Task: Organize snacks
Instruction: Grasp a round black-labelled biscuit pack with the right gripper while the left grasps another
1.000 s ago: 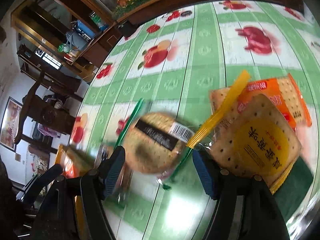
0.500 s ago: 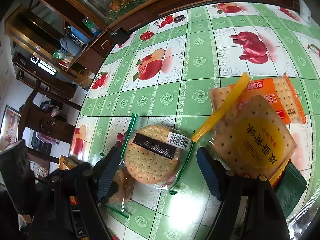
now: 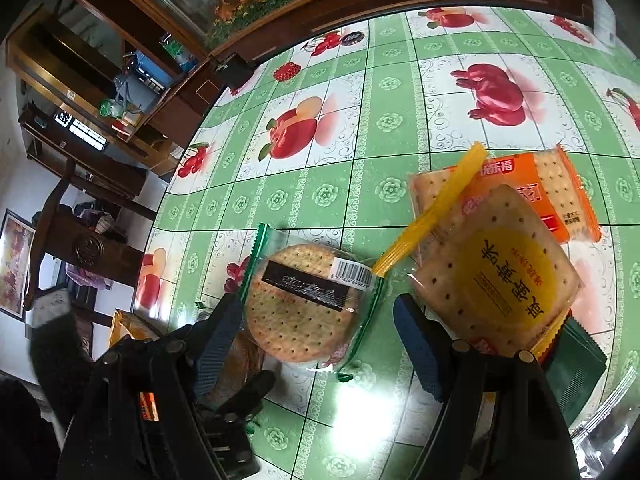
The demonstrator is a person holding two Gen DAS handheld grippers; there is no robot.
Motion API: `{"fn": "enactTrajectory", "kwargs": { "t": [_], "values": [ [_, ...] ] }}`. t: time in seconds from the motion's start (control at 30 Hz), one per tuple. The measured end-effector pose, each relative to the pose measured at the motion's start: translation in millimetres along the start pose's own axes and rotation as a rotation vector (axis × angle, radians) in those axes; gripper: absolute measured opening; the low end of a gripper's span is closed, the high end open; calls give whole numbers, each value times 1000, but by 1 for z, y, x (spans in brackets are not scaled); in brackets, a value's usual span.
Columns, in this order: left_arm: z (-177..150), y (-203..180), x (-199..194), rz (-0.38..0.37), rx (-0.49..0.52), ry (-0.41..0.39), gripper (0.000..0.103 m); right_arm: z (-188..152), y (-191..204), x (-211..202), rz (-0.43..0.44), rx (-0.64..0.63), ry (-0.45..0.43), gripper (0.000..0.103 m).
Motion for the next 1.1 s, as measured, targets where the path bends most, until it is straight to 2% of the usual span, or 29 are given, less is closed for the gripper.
{"fn": "enactTrajectory", "kwargs": {
  "t": [0.07,0.2,0.37,0.53,0.67,0.8,0.93,1.1],
  "values": [
    [3,6,-2,-3,-24,-6,77,0,-1,-2,3,5,-3,78],
    [7,5,0,-18,6,-4,77,1,1,-1,6,7,-3,79],
    [10,15,-2,-45,-21,-21,77,4,8,9,-31,-5,12,79],
    [7,10,-1,-27,-4,-24,77,10,15,21,-63,24,22,81],
    [10,16,-1,-63,-42,-26,77,10,25,36,-104,34,68,81],
    [10,18,-1,-80,-60,-34,77,11,34,43,-95,41,74,82],
    [11,25,-1,-117,-103,-36,77,13,48,53,-156,-44,94,83],
    [11,25,0,-110,-112,-40,77,18,58,63,-203,-143,84,83]
  ]
}}
Point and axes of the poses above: each gripper's, at about its wrist camera, not at the fingertips, and x roughly the way its jaws point, y to its left, z to its top, the point moved 5 cm from there along x, roughly the way its jaws point, and after that the axes turned 2 degrees about -z, right-handed, at the moved point
